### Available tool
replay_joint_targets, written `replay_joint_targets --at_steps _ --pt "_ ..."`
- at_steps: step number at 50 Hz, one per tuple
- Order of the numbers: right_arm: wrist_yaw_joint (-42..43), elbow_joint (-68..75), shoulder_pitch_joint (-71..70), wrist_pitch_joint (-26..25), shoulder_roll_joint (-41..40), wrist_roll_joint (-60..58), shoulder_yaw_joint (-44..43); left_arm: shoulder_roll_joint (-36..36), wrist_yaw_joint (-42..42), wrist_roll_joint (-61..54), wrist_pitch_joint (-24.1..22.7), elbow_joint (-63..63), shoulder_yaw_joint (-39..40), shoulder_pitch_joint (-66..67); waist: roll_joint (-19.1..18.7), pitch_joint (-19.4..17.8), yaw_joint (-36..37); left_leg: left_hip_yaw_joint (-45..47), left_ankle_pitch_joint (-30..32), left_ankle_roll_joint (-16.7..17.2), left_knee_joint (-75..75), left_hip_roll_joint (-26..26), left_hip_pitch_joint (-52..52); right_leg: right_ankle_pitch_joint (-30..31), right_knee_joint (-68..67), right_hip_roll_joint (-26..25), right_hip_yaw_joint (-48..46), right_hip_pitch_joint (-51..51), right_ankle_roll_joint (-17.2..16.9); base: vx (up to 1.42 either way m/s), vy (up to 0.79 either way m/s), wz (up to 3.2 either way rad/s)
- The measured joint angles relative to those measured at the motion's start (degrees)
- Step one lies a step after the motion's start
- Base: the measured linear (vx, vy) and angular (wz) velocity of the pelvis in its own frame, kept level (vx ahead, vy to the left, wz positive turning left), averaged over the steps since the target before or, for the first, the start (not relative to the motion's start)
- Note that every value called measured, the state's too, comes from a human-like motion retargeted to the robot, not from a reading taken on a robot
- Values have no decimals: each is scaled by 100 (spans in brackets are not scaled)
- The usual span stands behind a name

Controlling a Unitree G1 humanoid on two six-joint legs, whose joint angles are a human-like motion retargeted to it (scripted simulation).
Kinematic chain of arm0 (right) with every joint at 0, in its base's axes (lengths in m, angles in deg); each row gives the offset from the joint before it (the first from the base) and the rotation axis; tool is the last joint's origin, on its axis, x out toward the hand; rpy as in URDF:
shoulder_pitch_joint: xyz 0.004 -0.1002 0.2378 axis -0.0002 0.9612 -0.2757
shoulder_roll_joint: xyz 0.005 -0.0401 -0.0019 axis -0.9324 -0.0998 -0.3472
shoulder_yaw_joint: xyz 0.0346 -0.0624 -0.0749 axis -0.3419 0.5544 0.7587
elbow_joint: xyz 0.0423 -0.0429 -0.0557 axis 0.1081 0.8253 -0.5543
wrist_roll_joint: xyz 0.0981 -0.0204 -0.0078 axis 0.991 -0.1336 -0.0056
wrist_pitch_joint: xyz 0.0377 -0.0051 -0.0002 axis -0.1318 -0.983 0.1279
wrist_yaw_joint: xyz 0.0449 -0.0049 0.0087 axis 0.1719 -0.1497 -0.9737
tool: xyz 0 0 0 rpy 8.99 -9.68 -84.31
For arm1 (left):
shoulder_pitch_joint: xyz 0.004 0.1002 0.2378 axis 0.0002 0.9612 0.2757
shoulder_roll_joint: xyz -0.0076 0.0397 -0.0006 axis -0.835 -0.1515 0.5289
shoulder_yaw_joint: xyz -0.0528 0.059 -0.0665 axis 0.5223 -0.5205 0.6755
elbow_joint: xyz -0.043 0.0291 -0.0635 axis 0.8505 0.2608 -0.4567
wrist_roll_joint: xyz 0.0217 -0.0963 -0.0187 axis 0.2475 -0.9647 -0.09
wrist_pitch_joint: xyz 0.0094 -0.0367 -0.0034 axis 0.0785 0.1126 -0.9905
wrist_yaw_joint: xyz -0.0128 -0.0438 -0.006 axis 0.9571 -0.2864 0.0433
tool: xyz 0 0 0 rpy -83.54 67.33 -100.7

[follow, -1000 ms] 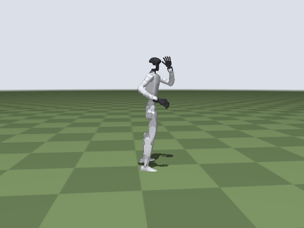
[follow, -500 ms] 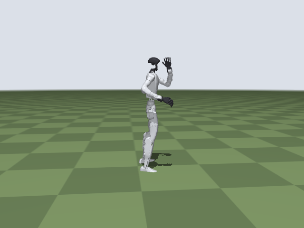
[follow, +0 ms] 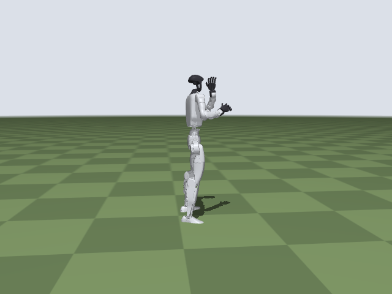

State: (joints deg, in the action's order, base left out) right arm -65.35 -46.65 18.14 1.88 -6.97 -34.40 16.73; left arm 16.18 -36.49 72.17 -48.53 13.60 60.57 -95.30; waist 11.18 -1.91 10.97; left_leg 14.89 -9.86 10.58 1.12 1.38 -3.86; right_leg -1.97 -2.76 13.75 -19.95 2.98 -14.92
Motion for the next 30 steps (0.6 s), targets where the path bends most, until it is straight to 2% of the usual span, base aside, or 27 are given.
replay_joint_targets --at_steps 5,13,20,25,30 --pt "397 -531 -1089 49 -418 381 29 -218 -95 -220 -24 -152 239 490 156 -37 447 -96 30 -43 51 -55 49 34 5 48 -85 -17 0 -1 7 16" --pt "764 -925 -2569 136 -1012 798 111 -1090 -557 -625 -98 -154 465 1120 298 -86 1035 -272 69 -103 91 -155 115 61 -41 155 -251 -13 40 0 8 21" --pt "964 -939 -3238 174 -1362 894 381 -2061 -455 -739 86 881 322 819 272 -86 1193 -368 85 -142 125 -226 116 50 -196 254 -333 -40 93 1 8 15" --pt "1050 -973 -3458 169 -1536 992 631 -2888 -67 -626 463 2523 -483 -278 183 -86 1044 -348 93 -185 159 -271 80 -2 -376 328 -275 -124 109 0 7 -4" --pt "972 -1111 -3595 238 -1618 1181 907 -3625 -210 -513 727 4484 -2067 -1732 71 -79 746 -220 75 -249 156 -310 45 -29 -485 378 -95 -234 85 -2 6 -27"
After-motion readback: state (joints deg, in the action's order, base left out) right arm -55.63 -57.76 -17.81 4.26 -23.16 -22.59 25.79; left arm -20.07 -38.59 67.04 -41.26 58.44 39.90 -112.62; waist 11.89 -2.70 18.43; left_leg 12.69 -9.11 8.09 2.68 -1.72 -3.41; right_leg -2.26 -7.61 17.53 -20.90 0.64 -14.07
